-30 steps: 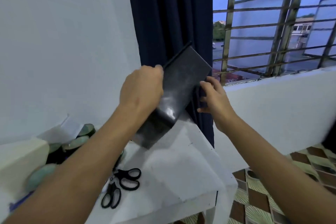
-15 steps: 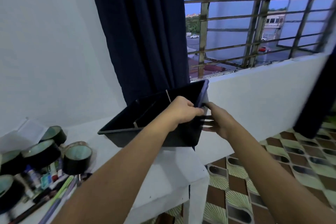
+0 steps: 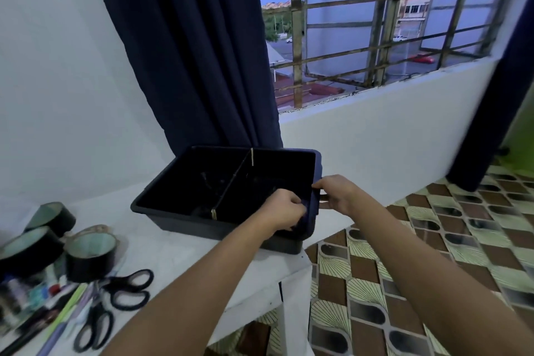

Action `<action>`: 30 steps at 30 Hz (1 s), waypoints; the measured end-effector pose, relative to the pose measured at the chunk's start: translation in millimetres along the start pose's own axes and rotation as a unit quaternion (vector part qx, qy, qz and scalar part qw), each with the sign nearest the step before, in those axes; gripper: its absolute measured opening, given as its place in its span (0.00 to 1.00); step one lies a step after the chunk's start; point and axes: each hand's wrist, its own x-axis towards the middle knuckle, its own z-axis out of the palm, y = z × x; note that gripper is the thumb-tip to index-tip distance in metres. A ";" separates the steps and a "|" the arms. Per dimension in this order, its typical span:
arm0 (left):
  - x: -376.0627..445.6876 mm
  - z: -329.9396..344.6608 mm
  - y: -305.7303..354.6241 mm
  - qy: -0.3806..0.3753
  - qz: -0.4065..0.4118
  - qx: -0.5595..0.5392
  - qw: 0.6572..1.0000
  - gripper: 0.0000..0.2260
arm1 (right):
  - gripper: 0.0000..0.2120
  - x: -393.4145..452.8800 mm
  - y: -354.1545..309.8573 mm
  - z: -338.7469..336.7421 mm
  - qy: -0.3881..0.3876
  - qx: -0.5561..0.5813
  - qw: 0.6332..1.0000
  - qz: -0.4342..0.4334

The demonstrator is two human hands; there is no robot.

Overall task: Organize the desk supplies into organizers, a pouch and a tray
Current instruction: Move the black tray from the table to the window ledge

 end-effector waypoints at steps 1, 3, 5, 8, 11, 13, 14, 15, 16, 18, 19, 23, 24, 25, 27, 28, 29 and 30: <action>2.0 -5.7 -3.6 0.016 -0.001 0.010 1.000 0.06 | 0.13 2.0 3.1 1.3 0.003 0.000 1.000 -0.002; 5.8 -22.4 -11.9 0.067 0.001 0.027 0.997 0.06 | 0.13 7.6 7.1 5.0 0.012 -0.001 1.000 -0.014; 10.5 -43.6 -22.1 0.131 0.006 0.024 0.991 0.06 | 0.12 12.7 9.8 11.6 0.032 -0.012 0.999 -0.039; 16.2 -82.6 -46.0 0.221 0.014 0.056 0.973 0.09 | 0.11 22.4 20.8 27.6 0.068 -0.047 0.993 -0.086; 17.2 -128.8 -84.7 0.295 -0.011 0.211 0.932 0.13 | 0.18 30.4 29.9 31.9 0.094 -0.120 0.981 -0.116; 11.9 -157.2 -116.1 0.303 -0.067 0.323 0.894 0.14 | 0.21 37.2 28.2 27.8 0.073 -0.146 0.979 -0.124; 7.3 -169.4 -131.9 0.306 -0.098 0.360 0.876 0.15 | 0.21 41.1 25.8 27.3 0.059 -0.158 0.977 -0.127; 2.1 -179.6 -147.6 0.309 -0.125 0.375 0.865 0.16 | 0.20 44.4 22.7 27.6 0.048 -0.173 0.975 -0.133; -3.1 -187.5 -161.3 0.313 -0.145 0.370 0.863 0.18 | 0.19 46.1 18.6 28.5 0.039 -0.191 0.971 -0.137; -11.4 -198.5 -185.8 0.306 -0.164 0.327 0.879 0.22 | 0.18 51.0 10.9 33.5 0.015 -0.225 0.963 -0.147; -14.8 -201.9 -195.3 0.297 -0.168 0.306 0.889 0.23 | 0.18 54.9 7.2 37.2 0.002 -0.240 0.959 -0.152; -26.0 -207.3 -217.8 0.313 -0.148 0.289 0.892 0.27 | 0.19 75.4 -5.8 49.3 -0.006 -0.311 0.934 -0.178; -29.9 -209.3 -220.9 0.317 -0.150 0.295 0.889 0.27 | 0.19 80.6 -8.3 53.9 0.001 -0.332 0.925 -0.185; -32.1 -210.4 -223.5 0.318 -0.148 0.302 0.886 0.26 | 0.18 85.5 -10.3 55.7 0.015 -0.349 0.916 -0.196; -38.4 -212.3 -227.6 0.317 -0.153 0.328 0.877 0.25 | 0.18 92.2 -14.0 61.5 0.040 -0.375 0.899 -0.221; -41.3 -212.7 -228.7 0.316 -0.160 0.344 0.869 0.24 | 0.18 94.1 -15.6 64.0 0.051 -0.382 0.893 -0.231; -43.3 -212.7 -230.0 0.318 -0.165 0.355 0.863 0.24 | 0.16 95.9 -17.0 65.8 0.060 -0.388 0.888 -0.240; -45.0 -212.6 -230.6 0.320 -0.172 0.360 0.859 0.24 | 0.14 97.6 -18.3 68.4 0.069 -0.396 0.881 -0.250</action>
